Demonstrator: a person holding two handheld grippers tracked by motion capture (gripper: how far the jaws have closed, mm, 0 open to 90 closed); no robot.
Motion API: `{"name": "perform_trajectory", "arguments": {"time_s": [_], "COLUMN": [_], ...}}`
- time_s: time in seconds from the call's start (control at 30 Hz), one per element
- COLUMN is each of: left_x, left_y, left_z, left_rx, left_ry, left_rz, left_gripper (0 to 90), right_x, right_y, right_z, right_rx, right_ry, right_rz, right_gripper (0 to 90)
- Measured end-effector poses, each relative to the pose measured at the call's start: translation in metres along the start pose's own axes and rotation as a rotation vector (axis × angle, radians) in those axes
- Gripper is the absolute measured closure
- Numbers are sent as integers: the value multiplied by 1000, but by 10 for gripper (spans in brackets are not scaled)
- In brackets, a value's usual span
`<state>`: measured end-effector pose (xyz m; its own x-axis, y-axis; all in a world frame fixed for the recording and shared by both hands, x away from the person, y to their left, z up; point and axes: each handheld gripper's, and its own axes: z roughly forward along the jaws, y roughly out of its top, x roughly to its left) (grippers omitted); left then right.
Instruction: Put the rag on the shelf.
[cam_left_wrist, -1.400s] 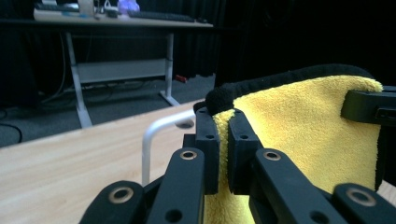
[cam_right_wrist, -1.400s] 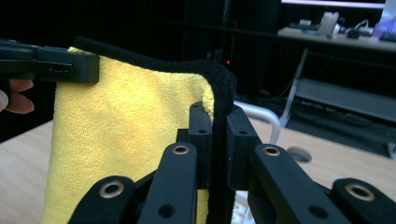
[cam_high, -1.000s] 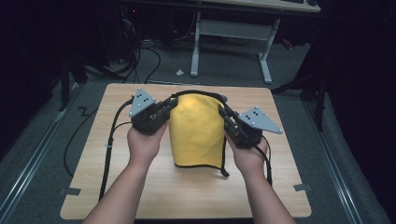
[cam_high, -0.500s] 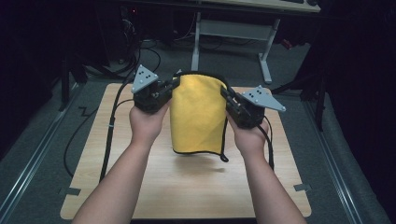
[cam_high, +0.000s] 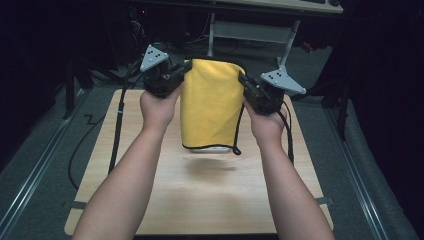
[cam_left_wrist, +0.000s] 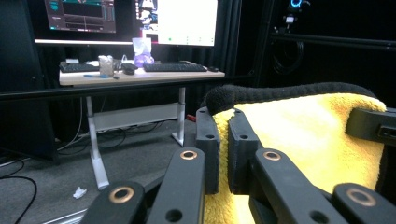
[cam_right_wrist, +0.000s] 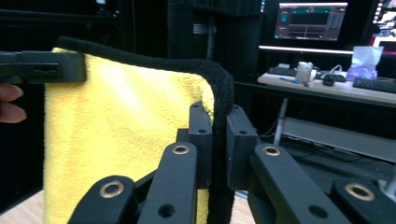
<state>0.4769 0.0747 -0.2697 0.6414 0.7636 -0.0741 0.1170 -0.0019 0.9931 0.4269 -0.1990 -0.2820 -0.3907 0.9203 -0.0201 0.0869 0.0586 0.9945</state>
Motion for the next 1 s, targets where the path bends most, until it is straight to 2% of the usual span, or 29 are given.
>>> {"name": "perform_trajectory", "arguments": {"time_s": [0.07,0.17,0.23,0.33,0.53,0.6,0.7,0.8,0.9,1.0], "left_x": [0,1,1,3,8,10,14,18,22,22], "left_y": [0,0,-1,-5,-12,-16,-21,-31,-37,-43], "left_z": [4,7,13,19,28,33,39,46,48,50], "left_rx": [8,10,13,29,55,58,82,128,143,154], "left_ry": [1,5,12,18,20,24,28,43,41,47], "left_rz": [6,6,13,31,41,53,77,116,111,122], "left_gripper": [856,856,855,854,852,851,848,848,847,848], "right_x": [-3,-6,-9,-13,-22,-23,-26,-27,-28,-30], "right_y": [0,0,1,0,-10,-12,-17,-22,-26,-30], "right_z": [3,6,10,15,29,34,41,47,52,56], "right_rx": [7,7,12,14,52,61,75,87,101,120], "right_ry": [-7,-11,-21,-27,-39,-47,-49,-43,-33,-28], "right_rz": [10,5,-14,-13,-18,-34,-38,-65,-82,-76], "right_gripper": [840,840,840,840,840,839,839,839,839,839]}}
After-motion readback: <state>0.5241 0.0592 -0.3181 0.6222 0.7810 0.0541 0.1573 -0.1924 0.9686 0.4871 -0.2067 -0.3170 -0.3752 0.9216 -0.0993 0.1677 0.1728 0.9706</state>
